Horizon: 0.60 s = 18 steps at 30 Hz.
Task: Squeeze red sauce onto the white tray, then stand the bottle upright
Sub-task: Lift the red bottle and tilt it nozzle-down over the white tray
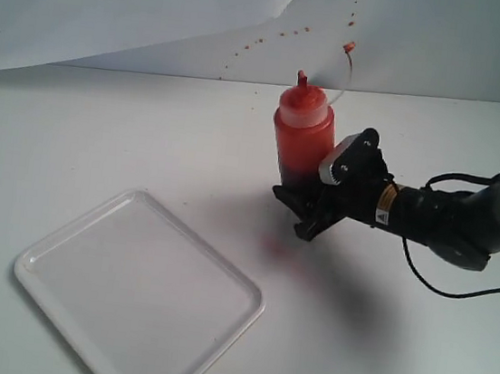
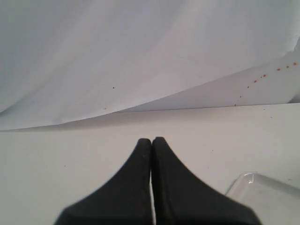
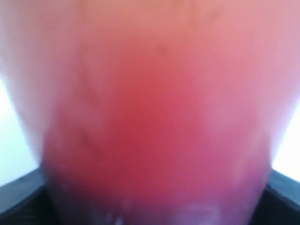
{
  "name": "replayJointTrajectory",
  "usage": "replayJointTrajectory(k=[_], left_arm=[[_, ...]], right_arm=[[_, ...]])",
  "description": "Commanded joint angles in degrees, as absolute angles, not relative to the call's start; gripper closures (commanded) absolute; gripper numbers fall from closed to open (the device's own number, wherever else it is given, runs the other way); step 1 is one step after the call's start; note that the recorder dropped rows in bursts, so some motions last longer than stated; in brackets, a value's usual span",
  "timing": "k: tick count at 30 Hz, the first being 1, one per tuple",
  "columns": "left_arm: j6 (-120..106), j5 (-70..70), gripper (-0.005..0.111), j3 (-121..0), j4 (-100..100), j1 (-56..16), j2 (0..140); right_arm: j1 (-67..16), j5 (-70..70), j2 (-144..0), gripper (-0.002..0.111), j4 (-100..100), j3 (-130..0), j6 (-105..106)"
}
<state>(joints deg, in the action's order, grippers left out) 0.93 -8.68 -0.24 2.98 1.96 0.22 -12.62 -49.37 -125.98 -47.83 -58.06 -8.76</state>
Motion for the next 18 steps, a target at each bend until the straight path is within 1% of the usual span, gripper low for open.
replayJointTrajectory(k=[1,6,9,12,18], left_arm=[[0.91,-6.78,0.107,0.0,3.53,1.73,0.0],[5.25,-0.96,0.107,0.0,-0.65,1.73,0.0],[8.17,2.42,0.107,0.0,-3.41,1.73,0.0],[11.29,2.53,0.107,0.0,-4.37,1.73,0.0],[20.17,2.24,0.107,0.0,-4.37,1.73,0.0]], right_arm=[[-12.71,-52.22,-119.14,0.108,-50.21,-56.02,-7.66],[-12.85,-52.22,-112.38,0.108,-50.57,-52.33,-5.73],[-14.52,-51.51,-108.22,0.108,-50.68,-50.76,-3.26],[-17.67,-46.2,-104.41,0.108,-49.73,-50.76,-0.73],[-23.86,-32.96,-98.72,0.108,-41.64,-50.76,12.92]])
